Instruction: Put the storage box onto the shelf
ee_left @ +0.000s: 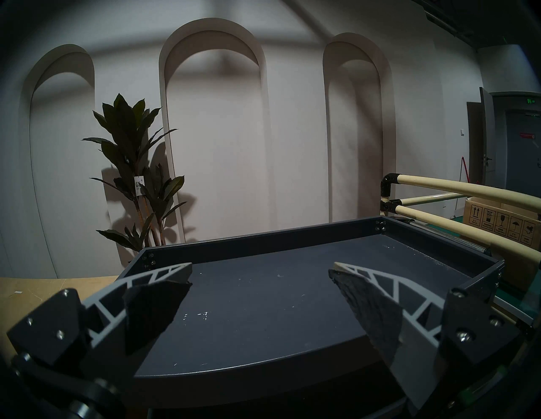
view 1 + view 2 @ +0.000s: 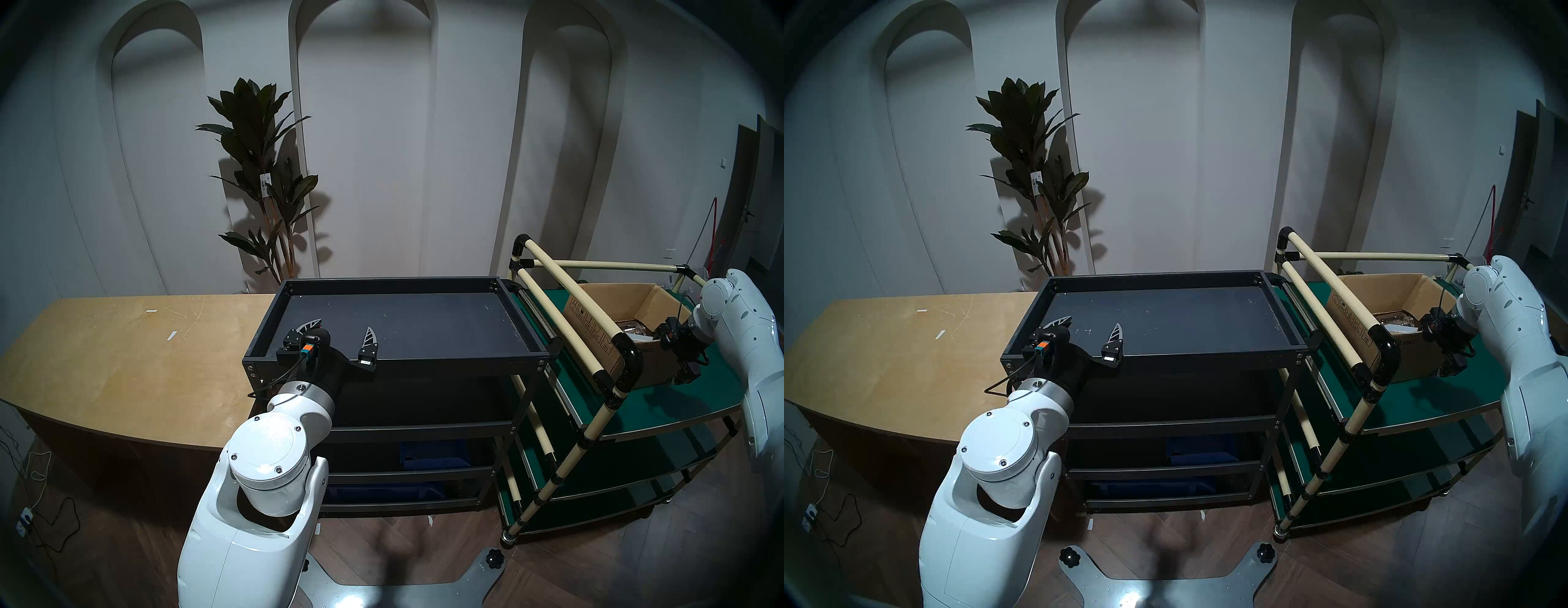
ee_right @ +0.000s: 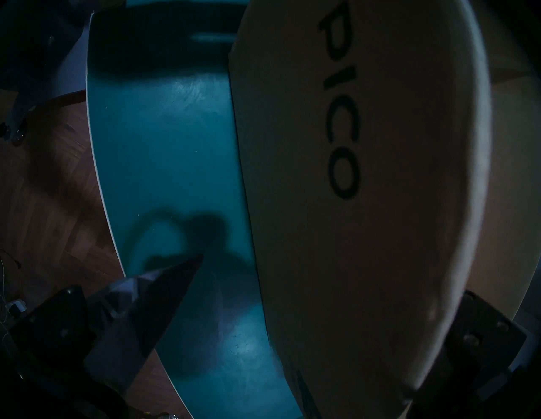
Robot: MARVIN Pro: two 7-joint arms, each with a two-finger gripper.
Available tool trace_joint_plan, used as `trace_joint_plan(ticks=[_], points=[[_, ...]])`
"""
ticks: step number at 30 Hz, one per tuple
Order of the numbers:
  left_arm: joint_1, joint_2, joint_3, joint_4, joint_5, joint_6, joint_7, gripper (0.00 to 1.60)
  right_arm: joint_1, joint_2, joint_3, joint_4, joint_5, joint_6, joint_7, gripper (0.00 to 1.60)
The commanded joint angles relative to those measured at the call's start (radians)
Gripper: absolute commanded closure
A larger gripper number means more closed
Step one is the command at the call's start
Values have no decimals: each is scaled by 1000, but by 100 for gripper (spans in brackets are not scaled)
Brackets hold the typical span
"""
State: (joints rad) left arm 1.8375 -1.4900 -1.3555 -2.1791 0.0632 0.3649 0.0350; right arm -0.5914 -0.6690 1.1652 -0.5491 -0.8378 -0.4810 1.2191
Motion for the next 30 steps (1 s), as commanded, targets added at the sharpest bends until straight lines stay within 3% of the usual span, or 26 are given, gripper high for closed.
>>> trace_joint_plan(ticks=[1,2,4,22,24,25,30], points=[[-9,-2,-2,-20,-1,-5,0,0,60,18,-10,50,-27,-22,-13,0],[-9,-2,-2,-20,-1,-5,0,0,68,17,-12,58,-31,-25,-15,26],[-9,-2,-2,-20,-2,-5,0,0,89,15,-12,70,-31,-30,-13,160],[-9,-2,-2,-20,-1,-5,0,0,249,-18,18,84,-44,-31,57,160],[-9,-2,-2,-20,-1,-5,0,0,232,-14,30,63,-40,-28,55,160],[-9,-2,-2,-19,-1,-5,0,0,269,-19,33,67,-41,-26,72,160],[-9,-2,-2,-19,-1,-5,0,0,284,-10,55,24,-39,-17,97,160]])
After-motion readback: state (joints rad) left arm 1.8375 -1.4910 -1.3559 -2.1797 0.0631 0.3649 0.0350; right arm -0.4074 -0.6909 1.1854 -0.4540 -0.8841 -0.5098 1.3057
